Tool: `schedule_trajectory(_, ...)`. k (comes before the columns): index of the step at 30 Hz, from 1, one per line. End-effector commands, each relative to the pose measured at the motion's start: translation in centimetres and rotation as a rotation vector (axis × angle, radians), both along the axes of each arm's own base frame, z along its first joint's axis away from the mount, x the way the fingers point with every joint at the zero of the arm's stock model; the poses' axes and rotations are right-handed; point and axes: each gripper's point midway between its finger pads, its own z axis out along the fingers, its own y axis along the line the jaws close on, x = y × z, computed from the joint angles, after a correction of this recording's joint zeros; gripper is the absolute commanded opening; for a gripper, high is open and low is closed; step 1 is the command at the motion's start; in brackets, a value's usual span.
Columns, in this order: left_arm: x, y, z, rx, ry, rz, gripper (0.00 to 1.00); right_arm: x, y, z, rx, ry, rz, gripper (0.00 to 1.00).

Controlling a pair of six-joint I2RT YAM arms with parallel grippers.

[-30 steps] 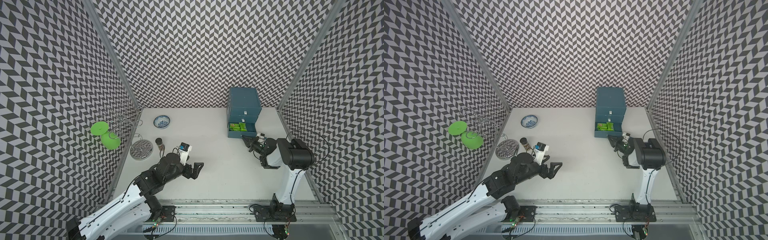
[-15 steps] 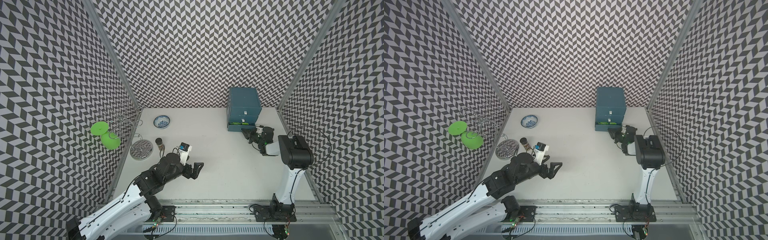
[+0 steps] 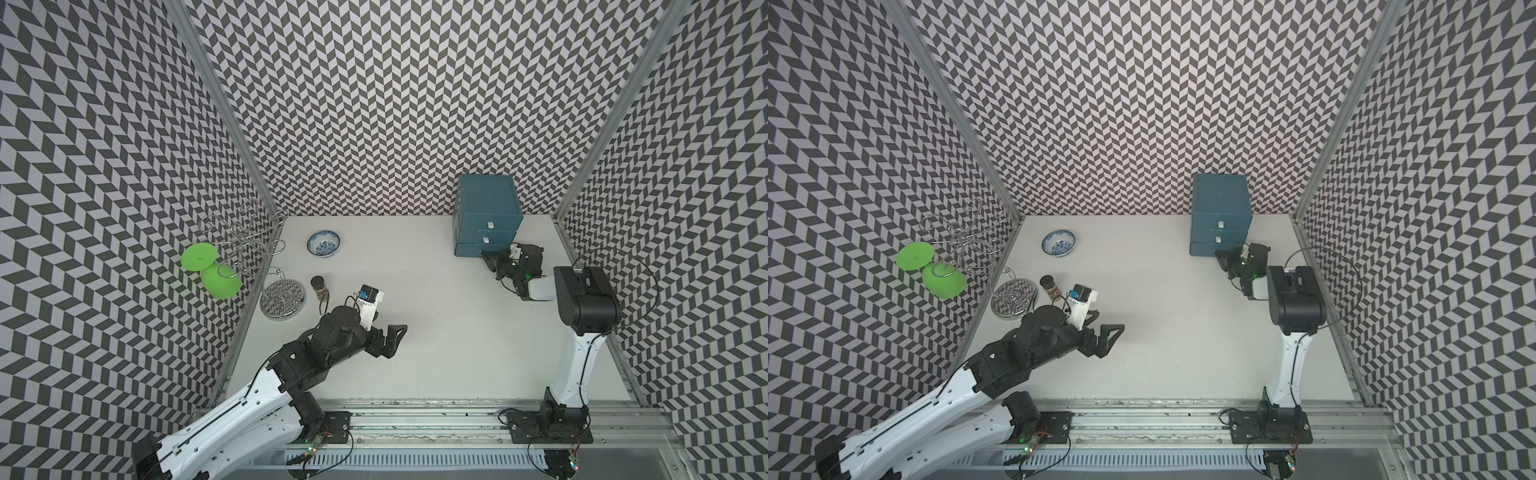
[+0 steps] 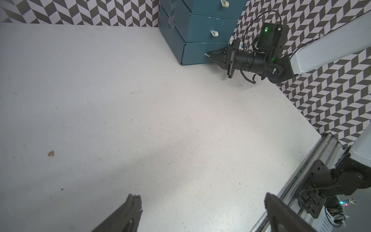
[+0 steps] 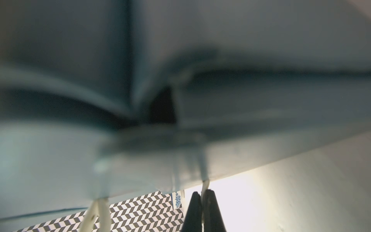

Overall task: Place the cookies into the drawer by color
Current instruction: Close the drawer in the storage box, then reset both arms

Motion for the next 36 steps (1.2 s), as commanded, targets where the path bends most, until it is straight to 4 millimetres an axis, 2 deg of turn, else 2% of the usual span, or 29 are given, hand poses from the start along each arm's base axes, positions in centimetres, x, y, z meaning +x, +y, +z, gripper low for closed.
schedule_trajectory(1,0.1,0.2,0.4,-0.012,-0.024,0.007,1.0,1.1,0.1,1.4,-0.044,-0.083,0.006,0.09)
schedule_trajectory(5,0.1,0.2,0.5,-0.014,-0.026,0.007,1.0,0.5,0.1,1.7,-0.047,-0.089,0.006,0.25)
schedule_trajectory(10,0.2,0.2,0.4,-0.013,-0.024,0.007,1.0,-0.8,0.1,2.5,-0.059,-0.106,0.014,0.33)
schedule_trajectory(15,0.2,0.2,0.5,-0.015,-0.027,0.008,0.99,-2.8,-0.1,4.7,-0.049,-0.147,0.011,0.38)
schedule_trajectory(20,0.1,0.3,0.6,-0.019,-0.031,0.009,1.0,-5.2,-0.7,8.4,-0.087,-0.215,0.017,0.45)
schedule_trajectory(25,0.1,0.4,0.8,-0.024,-0.037,0.012,0.99,-8.7,-2.8,13.2,-0.259,-0.306,-0.026,0.5)
schedule_trajectory(30,-0.1,0.4,1.3,-0.044,-0.049,0.004,1.0,-12.7,-5.6,17.0,-0.595,-0.36,-0.109,0.57)
schedule_trajectory(33,-0.2,0.4,1.7,-0.055,-0.06,-0.001,1.0,-15.4,-8.0,18.1,-0.779,-0.364,-0.206,0.59)
schedule_trajectory(36,-0.2,0.4,1.9,-0.059,-0.067,-0.002,0.99,-18.0,-10.4,18.0,-0.928,-0.379,-0.325,0.62)
